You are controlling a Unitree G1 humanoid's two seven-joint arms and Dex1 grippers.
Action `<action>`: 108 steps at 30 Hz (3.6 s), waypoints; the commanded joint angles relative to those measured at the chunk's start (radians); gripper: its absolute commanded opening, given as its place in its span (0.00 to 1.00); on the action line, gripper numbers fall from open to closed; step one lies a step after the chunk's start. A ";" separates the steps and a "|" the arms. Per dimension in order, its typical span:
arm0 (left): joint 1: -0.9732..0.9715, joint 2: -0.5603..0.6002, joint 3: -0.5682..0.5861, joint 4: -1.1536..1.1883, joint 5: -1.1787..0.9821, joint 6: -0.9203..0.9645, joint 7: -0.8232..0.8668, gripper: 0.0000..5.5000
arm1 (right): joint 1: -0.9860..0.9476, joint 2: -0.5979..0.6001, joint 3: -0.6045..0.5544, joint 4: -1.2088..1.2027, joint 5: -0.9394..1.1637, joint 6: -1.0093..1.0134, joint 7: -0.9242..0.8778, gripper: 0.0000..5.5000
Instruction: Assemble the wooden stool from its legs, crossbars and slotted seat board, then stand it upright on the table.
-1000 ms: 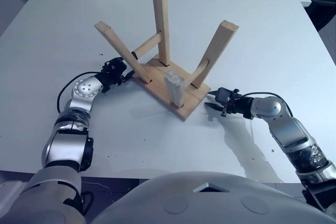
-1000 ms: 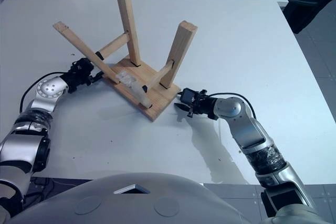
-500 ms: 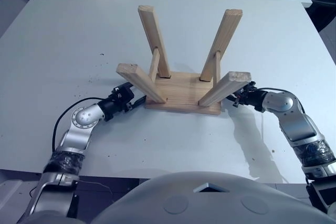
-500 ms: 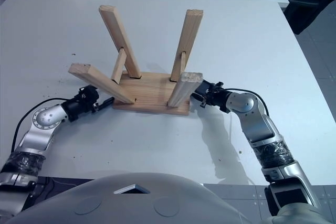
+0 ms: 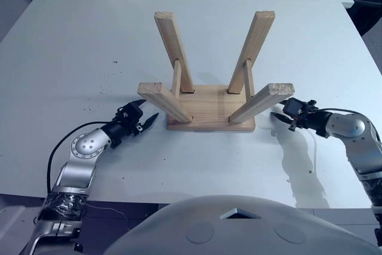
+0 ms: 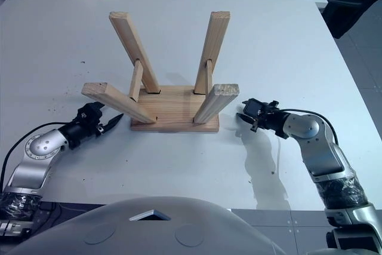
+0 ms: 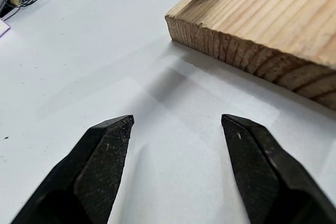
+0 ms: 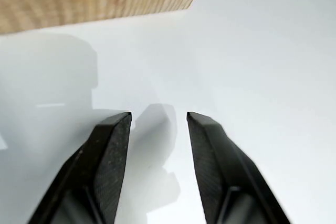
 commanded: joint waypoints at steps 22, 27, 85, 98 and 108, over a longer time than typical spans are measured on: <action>0.143 0.001 -0.148 -0.128 0.038 0.031 -0.037 0.57 | 0.058 0.022 0.105 -0.163 -0.007 0.040 0.032 0.36; 0.179 0.015 -0.111 -0.318 -0.162 0.207 -0.099 0.57 | 0.087 -0.006 0.060 -0.262 0.060 0.087 0.080 0.36; 0.044 0.316 0.252 -0.430 -0.572 0.620 -0.473 0.57 | 0.119 -0.215 -0.344 -0.560 0.537 0.389 0.386 0.36; 0.079 0.299 0.123 -0.172 -0.283 0.253 -0.543 0.66 | 0.141 -0.172 -0.225 -0.256 0.436 0.176 0.411 0.53; -0.112 0.166 -0.059 0.103 -0.115 -0.012 -0.514 0.66 | 0.061 -0.075 0.024 -0.077 0.266 0.009 0.387 0.53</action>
